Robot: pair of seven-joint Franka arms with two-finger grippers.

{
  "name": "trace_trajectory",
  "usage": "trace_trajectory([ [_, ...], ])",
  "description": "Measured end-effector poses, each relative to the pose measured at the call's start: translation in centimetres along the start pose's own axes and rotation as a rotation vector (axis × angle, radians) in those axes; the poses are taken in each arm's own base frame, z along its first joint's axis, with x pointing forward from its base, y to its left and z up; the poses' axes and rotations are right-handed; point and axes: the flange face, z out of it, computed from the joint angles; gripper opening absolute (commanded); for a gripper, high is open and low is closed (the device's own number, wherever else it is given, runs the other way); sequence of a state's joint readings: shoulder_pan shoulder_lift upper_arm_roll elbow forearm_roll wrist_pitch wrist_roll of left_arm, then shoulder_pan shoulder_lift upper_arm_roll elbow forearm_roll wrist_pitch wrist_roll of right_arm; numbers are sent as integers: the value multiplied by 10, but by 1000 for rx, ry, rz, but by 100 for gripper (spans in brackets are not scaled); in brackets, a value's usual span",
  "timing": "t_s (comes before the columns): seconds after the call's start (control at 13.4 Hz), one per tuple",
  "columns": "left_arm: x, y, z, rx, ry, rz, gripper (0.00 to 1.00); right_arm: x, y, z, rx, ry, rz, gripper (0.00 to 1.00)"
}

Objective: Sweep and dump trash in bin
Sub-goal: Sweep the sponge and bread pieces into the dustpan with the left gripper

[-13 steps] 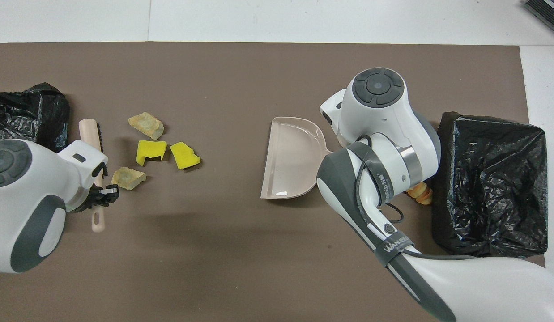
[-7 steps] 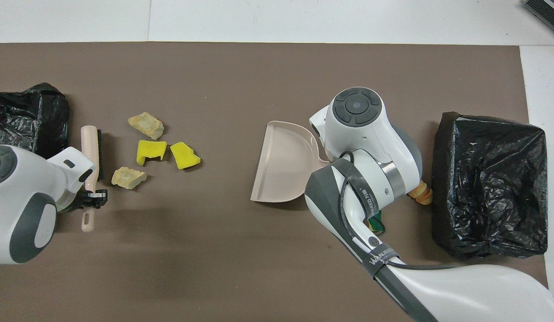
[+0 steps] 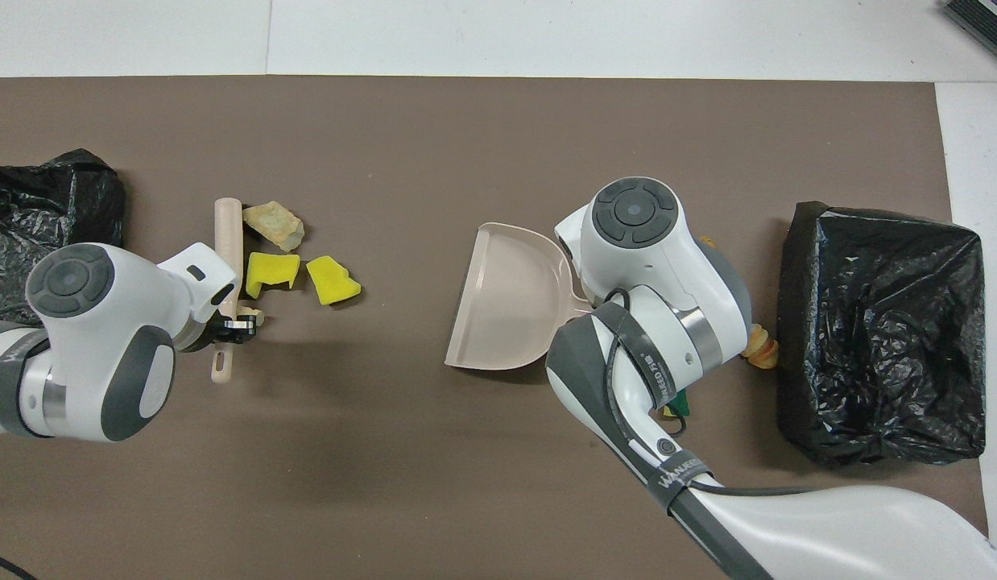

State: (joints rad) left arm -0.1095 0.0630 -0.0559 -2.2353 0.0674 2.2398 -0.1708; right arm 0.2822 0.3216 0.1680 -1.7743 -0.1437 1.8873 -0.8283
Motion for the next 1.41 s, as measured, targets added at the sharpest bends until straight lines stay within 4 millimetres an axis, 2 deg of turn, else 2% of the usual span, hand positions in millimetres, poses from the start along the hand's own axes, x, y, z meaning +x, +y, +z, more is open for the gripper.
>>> trace_trajectory([
  [0.3,-7,50,-3,-29,-1,88,0,-3,-5,3,6,-8,-1,0],
  [0.67,-31,122,-5,-73,-28,182,0,-10,-11,3,23,-48,-6,0],
  [1.04,-67,197,-9,-119,-52,225,0,-8,-26,8,-35,-90,2,0],
  [1.26,-90,234,-12,-157,-69,263,0,-9,-38,25,-93,-58,-6,0],
  [1.41,-109,265,-19,-177,-74,269,0,-12,-44,31,-98,-53,-11,0],
])
